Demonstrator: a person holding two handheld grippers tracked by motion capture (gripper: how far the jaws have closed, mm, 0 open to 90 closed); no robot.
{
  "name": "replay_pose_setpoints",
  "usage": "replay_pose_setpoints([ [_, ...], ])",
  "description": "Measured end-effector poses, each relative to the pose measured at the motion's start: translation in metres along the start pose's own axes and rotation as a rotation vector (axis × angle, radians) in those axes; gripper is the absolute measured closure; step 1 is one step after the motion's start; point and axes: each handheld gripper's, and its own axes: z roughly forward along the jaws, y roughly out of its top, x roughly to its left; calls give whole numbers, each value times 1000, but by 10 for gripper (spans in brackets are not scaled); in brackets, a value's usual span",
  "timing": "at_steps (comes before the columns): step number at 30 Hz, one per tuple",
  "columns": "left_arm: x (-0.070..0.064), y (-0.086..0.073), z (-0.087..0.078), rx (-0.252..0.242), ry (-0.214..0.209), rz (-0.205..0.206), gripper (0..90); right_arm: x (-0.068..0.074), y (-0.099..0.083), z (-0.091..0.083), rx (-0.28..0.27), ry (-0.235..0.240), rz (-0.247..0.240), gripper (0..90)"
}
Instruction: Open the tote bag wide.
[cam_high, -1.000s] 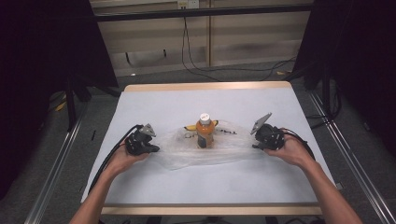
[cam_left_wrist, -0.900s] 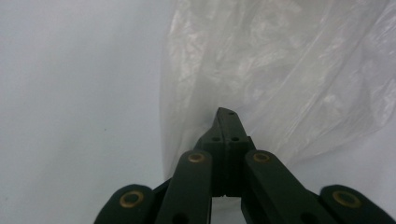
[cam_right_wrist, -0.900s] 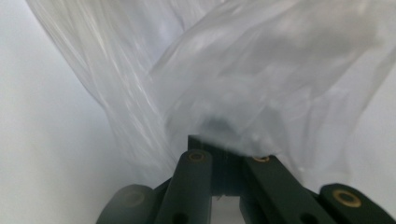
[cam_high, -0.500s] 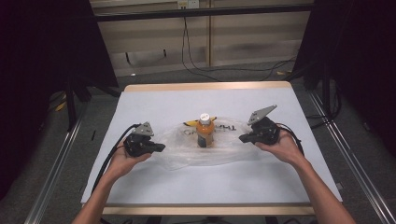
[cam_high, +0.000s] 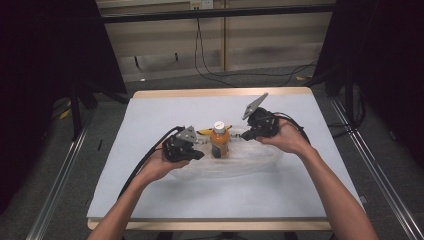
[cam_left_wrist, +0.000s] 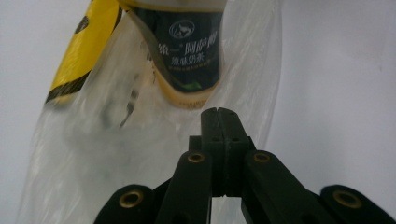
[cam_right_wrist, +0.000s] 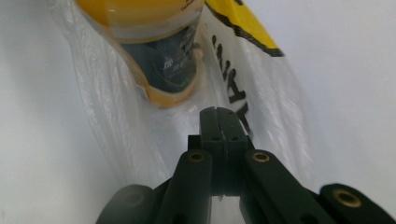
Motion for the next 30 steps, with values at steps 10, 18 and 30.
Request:
replay_pose_setpoints([
  [10, 11, -5, 44, 69, -17, -57, 900, -10, 8, 70, 132, 113, 19, 900],
  [18, -17, -20, 46, 64, -68, -38, 900, -30, 14, 96, 109, 137, 98, 900],
  [30, -91, -9, 44, 138, -128, 142, 900, -66, 37, 113, 114, 65, 185, 900],
])
